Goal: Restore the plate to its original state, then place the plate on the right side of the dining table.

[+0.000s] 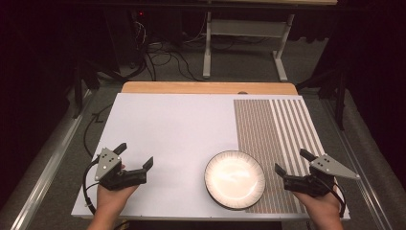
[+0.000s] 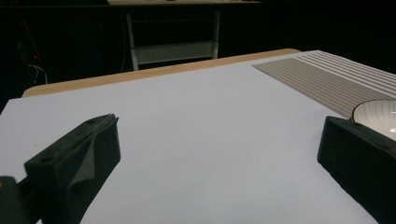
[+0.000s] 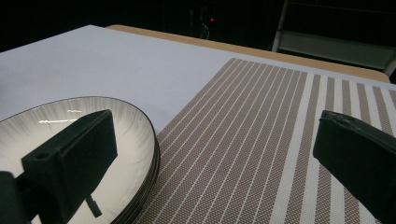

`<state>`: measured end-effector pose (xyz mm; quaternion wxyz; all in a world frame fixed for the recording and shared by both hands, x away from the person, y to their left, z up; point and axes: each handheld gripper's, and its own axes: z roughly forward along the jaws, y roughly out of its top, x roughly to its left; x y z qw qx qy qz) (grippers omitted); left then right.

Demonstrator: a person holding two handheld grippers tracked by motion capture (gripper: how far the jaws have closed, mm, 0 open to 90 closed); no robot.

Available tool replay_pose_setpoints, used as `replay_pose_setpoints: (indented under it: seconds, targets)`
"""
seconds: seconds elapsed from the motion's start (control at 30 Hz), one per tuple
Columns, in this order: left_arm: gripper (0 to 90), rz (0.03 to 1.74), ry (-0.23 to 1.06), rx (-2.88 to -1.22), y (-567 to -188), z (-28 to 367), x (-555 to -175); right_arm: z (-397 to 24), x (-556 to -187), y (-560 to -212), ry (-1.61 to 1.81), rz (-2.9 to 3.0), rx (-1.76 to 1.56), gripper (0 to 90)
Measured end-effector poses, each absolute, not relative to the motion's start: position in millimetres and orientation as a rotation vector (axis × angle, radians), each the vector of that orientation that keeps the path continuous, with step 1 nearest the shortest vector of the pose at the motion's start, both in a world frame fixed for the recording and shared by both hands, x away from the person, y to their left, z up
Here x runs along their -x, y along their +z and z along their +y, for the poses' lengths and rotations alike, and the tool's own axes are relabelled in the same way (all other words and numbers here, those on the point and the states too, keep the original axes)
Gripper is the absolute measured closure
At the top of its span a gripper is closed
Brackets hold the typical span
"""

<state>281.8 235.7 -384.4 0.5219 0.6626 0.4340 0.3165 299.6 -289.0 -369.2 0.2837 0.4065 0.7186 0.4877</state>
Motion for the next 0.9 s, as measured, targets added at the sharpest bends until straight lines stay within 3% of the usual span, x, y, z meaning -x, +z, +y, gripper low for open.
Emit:
replay_pose_setpoints:
  seconds: [0.47,0.53,0.73,0.9]
  targets:
    - [0.0,1.017,0.766,-1.615,-386.2,228.3,-279.7,-287.6,-300.8,-370.5,1.301,1.943,-1.091,0.7]
    - [0.0,1.011,0.776,-1.615,-385.5,228.4,-278.5,-287.5,-301.3,-370.7,1.291,1.959,-1.082,3.9]
    - [0.0,1.012,0.771,-1.614,-385.6,227.4,-279.0,-285.4,-299.0,-371.2,1.251,2.067,-1.041,45.2]
    - [0.0,1.002,0.768,-1.612,-384.7,225.7,-278.1,-282.2,-296.4,-368.9,1.237,2.110,-1.017,65.5]
